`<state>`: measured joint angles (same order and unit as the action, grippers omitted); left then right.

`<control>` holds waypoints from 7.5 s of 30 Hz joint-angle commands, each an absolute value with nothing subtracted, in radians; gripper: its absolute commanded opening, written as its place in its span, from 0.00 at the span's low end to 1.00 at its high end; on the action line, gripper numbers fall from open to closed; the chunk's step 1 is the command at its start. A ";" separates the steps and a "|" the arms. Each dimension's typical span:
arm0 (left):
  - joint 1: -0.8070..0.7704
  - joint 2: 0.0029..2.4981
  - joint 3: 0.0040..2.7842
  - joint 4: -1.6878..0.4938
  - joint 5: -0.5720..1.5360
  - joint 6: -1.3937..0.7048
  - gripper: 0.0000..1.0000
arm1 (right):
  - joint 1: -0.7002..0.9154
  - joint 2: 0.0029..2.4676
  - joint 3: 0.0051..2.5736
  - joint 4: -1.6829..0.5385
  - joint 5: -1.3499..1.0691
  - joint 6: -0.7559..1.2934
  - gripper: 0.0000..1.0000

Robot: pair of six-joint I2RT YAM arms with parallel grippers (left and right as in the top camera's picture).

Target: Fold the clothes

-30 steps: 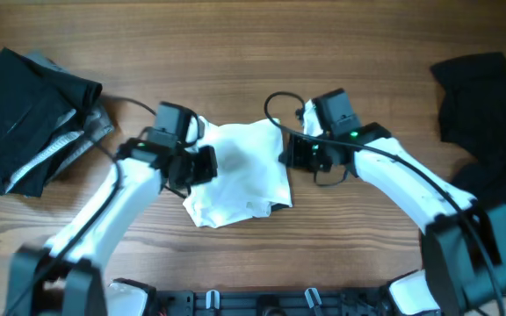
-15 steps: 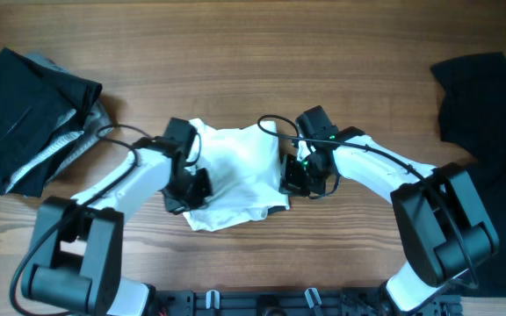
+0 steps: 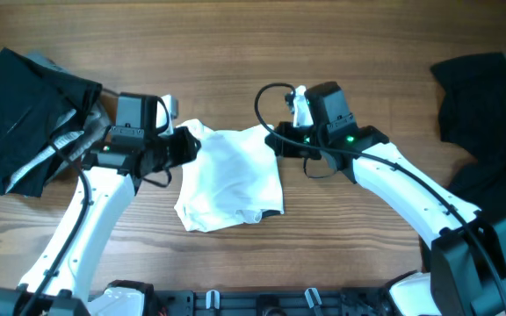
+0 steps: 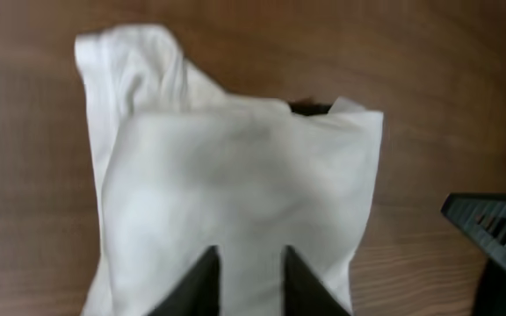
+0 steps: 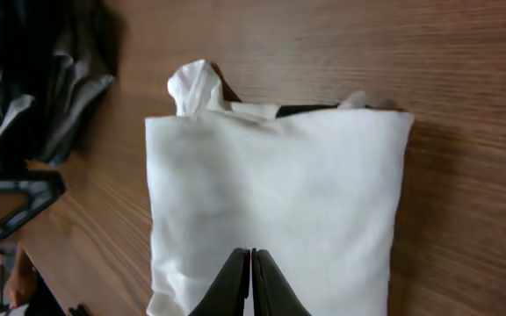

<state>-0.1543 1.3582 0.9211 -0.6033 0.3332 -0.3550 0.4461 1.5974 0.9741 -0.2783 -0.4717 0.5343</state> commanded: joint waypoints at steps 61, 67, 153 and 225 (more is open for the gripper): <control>-0.092 1.357 0.728 -0.735 0.482 -0.328 0.04 | 0.373 1.504 1.022 -0.409 -0.427 0.392 0.32; -0.193 1.435 0.591 -0.592 0.446 -0.463 0.04 | 0.373 1.468 1.022 -0.441 -0.427 0.393 0.32; -0.075 1.723 0.565 0.302 0.687 -0.687 0.04 | 0.382 1.787 1.020 -0.290 -0.540 0.402 0.27; 0.760 1.493 1.399 -0.585 0.656 -0.388 0.41 | 0.366 1.453 1.020 -0.540 -0.502 0.392 0.28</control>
<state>0.7490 1.6032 1.3849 -0.5442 0.6533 -0.4007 0.3653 1.4601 1.0077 -0.5392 -0.5156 0.4129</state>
